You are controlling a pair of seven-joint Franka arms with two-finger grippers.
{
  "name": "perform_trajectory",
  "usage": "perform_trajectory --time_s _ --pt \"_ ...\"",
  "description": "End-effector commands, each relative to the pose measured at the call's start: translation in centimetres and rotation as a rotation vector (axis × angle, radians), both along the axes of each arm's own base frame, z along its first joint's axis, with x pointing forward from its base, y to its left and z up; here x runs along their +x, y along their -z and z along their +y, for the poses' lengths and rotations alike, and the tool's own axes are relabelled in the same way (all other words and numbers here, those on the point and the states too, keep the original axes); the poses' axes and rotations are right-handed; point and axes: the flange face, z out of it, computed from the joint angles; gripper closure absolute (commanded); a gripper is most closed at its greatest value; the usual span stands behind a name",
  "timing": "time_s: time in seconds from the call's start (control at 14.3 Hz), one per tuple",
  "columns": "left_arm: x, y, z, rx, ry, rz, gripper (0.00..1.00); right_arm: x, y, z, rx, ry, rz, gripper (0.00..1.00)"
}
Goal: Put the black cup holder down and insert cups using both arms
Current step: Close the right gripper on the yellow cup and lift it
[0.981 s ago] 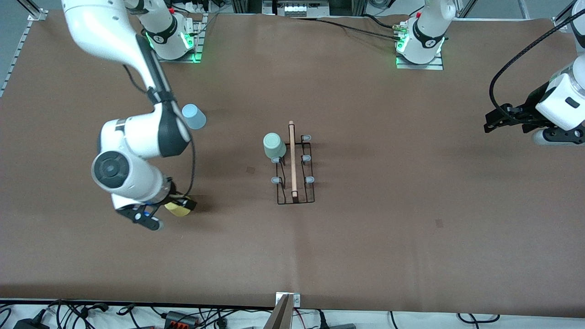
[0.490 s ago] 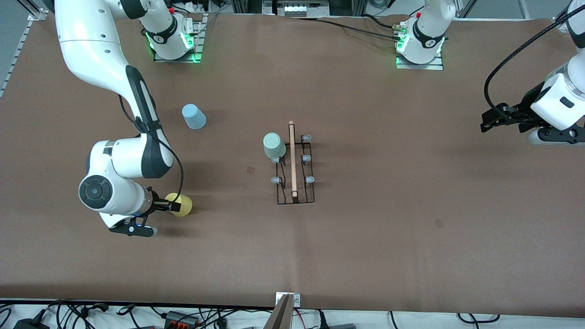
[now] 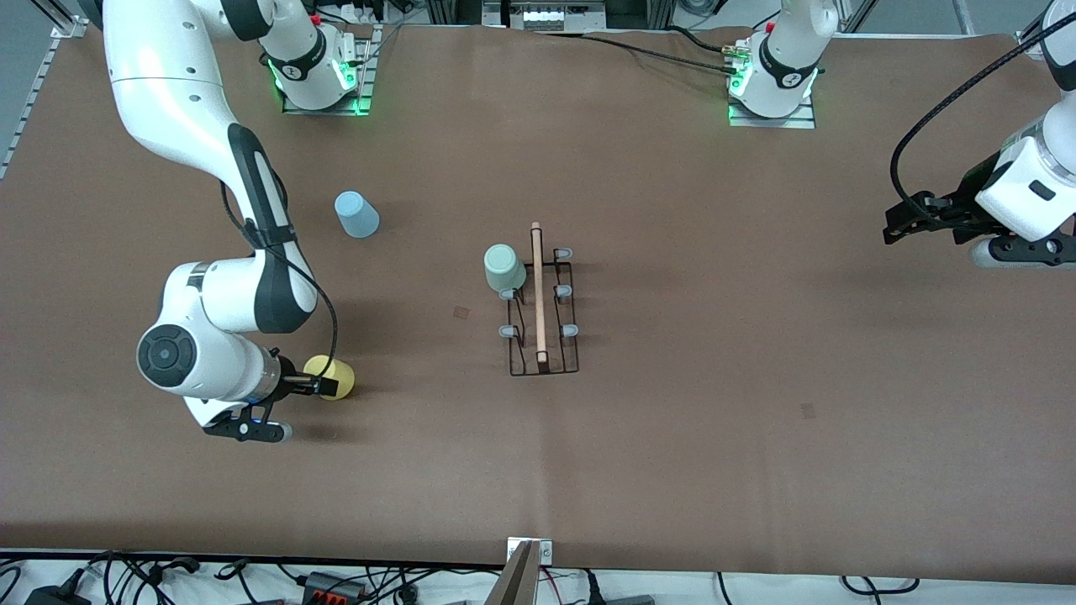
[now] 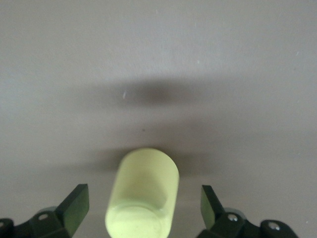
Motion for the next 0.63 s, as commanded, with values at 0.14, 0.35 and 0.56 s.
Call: perform_trajectory --time_s 0.14,0.35,0.56 --pt "-0.2 -0.2 -0.3 -0.010 -0.005 0.002 0.00 0.3 -0.7 -0.2 0.028 -0.008 0.004 0.00" --pt "-0.2 -0.2 -0.4 -0.010 -0.004 0.002 0.00 -0.9 1.9 -0.5 0.022 0.000 0.063 0.00" --pt "-0.1 -0.1 -0.2 -0.009 -0.004 0.002 0.00 -1.3 2.4 -0.1 0.048 0.021 0.093 0.00"
